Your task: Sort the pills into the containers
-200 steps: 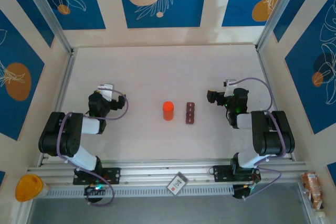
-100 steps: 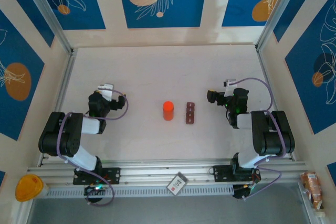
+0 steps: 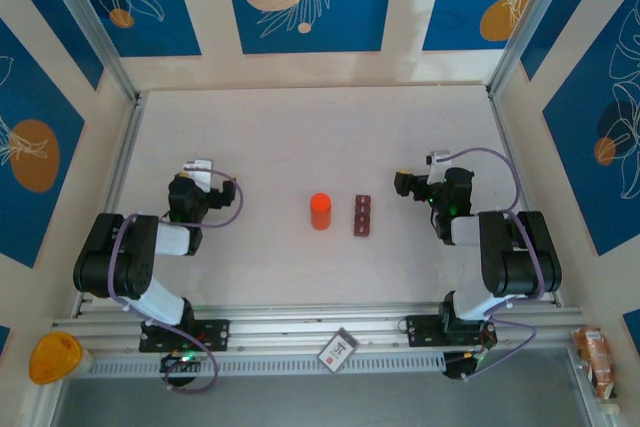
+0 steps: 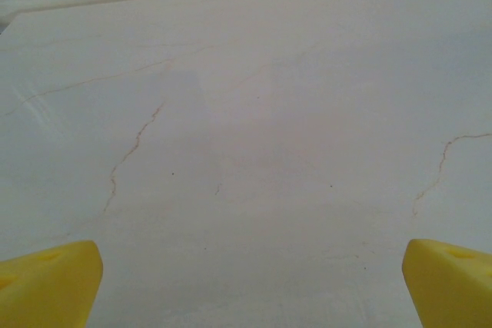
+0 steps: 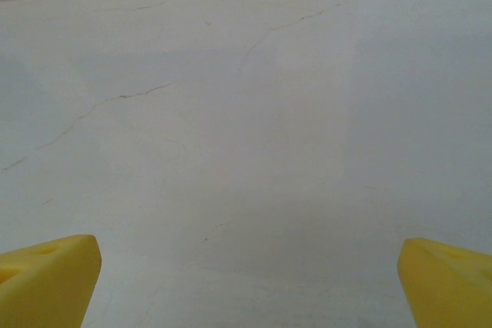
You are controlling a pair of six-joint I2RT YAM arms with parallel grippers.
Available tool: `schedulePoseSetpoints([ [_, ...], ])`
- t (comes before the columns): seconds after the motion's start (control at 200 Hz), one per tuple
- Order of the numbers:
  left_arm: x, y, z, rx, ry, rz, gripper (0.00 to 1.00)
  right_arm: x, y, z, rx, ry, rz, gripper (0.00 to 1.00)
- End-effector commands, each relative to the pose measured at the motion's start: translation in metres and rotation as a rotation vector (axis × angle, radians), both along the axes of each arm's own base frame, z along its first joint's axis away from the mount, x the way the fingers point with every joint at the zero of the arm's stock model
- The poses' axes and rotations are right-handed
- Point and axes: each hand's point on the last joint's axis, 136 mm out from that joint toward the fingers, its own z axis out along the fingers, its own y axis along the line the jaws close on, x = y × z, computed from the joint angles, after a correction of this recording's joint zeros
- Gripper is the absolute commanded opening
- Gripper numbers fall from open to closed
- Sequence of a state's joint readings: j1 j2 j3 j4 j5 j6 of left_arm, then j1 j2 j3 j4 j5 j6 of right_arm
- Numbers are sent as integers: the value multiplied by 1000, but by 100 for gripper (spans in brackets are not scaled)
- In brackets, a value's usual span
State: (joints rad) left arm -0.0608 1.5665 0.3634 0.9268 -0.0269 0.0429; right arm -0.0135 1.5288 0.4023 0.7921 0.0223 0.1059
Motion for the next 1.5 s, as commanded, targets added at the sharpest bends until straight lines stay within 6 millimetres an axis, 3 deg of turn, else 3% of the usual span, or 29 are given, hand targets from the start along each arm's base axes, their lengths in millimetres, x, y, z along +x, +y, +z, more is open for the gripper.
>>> schedulePoseSetpoints([
  [0.0, 3, -2, 7, -7, -22, -17, 100, 7, -6, 16, -14, -26, -36, 99],
  [0.255, 3, 9, 30, -4, -6, 49, 100, -1, -43, 48, 10, 47, -290, 99],
  [0.445, 2, 17, 57, -36, 45, 115, 100, -18, -73, 46, 383, 298, -561, 99],
  [0.54, -1, 15, 70, -99, 69, 130, 100, -15, -56, 52, 461, 368, -445, 99],
  [0.685, -2, -2, 90, -251, 72, 96, 100, -24, -13, 62, 346, 441, -282, 99],
  [0.76, -3, -13, 92, -318, 98, 86, 100, -33, 19, 62, 274, 485, -190, 100],
  [0.91, -3, -41, 94, -350, 171, 31, 100, -66, 83, 56, 88, 537, 8, 98],
  [1.065, -3, -63, 97, -324, 212, -23, 100, -113, 130, 46, -39, 564, 193, 97],
  [1.305, 1, -78, 96, -343, 217, -48, 100, -180, 178, 28, -96, 600, 377, 93],
  [1.496, 0, -86, 90, -357, 241, -54, 100, -197, 216, 10, -14, 613, 444, 89],
])
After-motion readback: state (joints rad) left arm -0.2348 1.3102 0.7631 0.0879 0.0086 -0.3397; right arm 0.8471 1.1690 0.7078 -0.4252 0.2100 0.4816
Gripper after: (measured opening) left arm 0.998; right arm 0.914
